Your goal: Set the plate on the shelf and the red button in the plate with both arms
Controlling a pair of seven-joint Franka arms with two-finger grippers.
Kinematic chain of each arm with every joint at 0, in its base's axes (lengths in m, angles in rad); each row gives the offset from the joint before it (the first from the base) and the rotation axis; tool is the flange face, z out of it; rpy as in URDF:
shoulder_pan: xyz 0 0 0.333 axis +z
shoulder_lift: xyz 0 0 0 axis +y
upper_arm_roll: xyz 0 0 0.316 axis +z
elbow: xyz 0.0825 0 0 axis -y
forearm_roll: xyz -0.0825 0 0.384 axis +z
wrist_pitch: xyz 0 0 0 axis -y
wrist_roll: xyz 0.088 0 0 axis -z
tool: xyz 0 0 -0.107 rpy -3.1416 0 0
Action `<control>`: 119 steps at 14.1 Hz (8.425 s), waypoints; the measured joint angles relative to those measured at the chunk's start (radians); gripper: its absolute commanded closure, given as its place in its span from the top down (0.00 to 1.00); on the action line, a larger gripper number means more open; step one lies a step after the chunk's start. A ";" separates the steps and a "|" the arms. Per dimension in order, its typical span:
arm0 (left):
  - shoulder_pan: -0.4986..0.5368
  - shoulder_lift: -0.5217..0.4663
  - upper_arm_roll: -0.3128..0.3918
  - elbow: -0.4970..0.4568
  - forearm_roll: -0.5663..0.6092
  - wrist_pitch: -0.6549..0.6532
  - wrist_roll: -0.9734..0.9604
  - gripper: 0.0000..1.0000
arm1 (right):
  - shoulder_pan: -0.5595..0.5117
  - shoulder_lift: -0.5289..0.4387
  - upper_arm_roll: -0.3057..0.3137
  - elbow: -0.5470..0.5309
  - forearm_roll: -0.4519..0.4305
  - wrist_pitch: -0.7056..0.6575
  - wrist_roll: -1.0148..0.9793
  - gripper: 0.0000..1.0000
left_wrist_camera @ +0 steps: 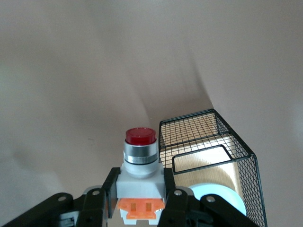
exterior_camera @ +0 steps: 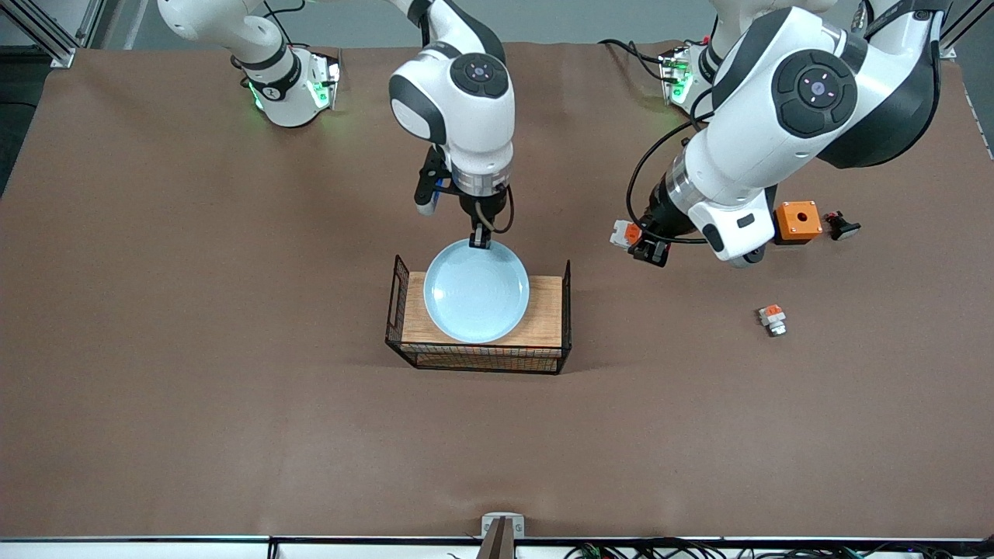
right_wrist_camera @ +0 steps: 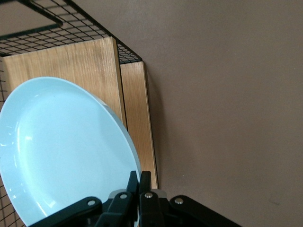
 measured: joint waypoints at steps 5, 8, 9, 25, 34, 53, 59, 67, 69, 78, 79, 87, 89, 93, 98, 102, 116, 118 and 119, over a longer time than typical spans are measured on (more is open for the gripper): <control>0.000 0.006 0.000 -0.002 0.000 0.000 0.000 0.30 | 0.000 0.035 -0.001 0.023 -0.002 0.009 0.008 0.00; -0.001 0.030 -0.002 -0.003 0.000 0.022 0.000 0.30 | 0.000 0.042 -0.001 0.026 -0.005 0.013 0.009 0.01; -0.002 0.037 -0.003 -0.003 0.000 0.027 0.000 0.30 | 0.000 0.043 -0.002 0.026 -0.007 0.016 0.009 0.01; -0.070 0.069 -0.004 -0.002 0.019 0.067 -0.211 0.30 | 0.000 0.062 -0.011 0.036 -0.037 0.019 0.010 1.00; -0.118 0.118 -0.002 0.013 0.069 0.111 -0.264 0.30 | -0.089 0.057 -0.022 0.243 0.145 -0.220 -0.377 1.00; -0.533 0.295 0.267 0.156 0.072 0.279 -0.471 0.30 | -0.717 -0.158 -0.036 0.318 0.203 -0.766 -2.195 1.00; -0.586 0.396 0.324 0.195 0.072 0.360 -0.477 0.31 | -0.782 -0.166 -0.035 0.315 0.114 -0.771 -2.483 1.00; -0.590 0.438 0.329 0.206 0.072 0.466 -0.477 0.31 | -0.878 -0.166 -0.032 0.315 0.113 -0.770 -2.626 1.00; -0.590 0.446 0.335 0.207 0.072 0.474 -0.477 0.31 | -0.877 -0.166 -0.028 0.318 0.113 -0.770 -2.626 1.00; -0.591 0.454 0.341 0.220 0.072 0.482 -0.477 1.00 | -0.877 -0.210 -0.014 0.334 0.123 -0.843 -2.626 1.00; -0.591 0.454 0.341 0.227 0.072 0.482 -0.477 1.00 | -0.877 -0.237 -0.014 0.331 0.123 -0.853 -2.626 1.00; -0.575 0.297 0.347 0.251 0.072 0.321 -0.461 1.00 | -0.880 -0.453 -0.017 0.102 0.124 -0.729 -2.630 1.00; -0.552 0.236 0.347 0.250 0.068 0.203 -0.397 1.00 | -0.880 -0.484 -0.018 0.085 0.124 -0.723 -2.630 1.00; -0.484 0.146 0.347 0.239 -0.005 0.022 -0.232 1.00 | -0.886 -0.528 -0.022 0.038 0.124 -0.691 -2.650 1.00; -0.354 -0.032 0.347 0.096 -0.100 -0.088 0.030 1.00 | -0.888 -0.593 -0.026 -0.064 0.124 -0.616 -2.680 1.00; -0.254 -0.244 0.348 -0.155 -0.109 -0.100 0.269 1.00 | -0.888 -0.599 -0.024 -0.070 0.129 -0.600 -2.681 1.00; 0.074 -0.393 0.357 -0.325 -0.072 -0.141 1.367 1.00 | -0.888 -0.605 -0.019 -0.089 0.135 -0.595 -2.686 1.00; 0.097 -0.396 0.357 -0.315 -0.056 -0.138 1.414 1.00 | -0.888 -0.605 -0.018 -0.090 0.135 -0.598 -2.686 1.00; 0.105 -0.397 0.358 -0.308 -0.046 -0.136 1.420 1.00 | -0.888 -0.605 -0.018 -0.090 0.135 -0.599 -2.686 1.00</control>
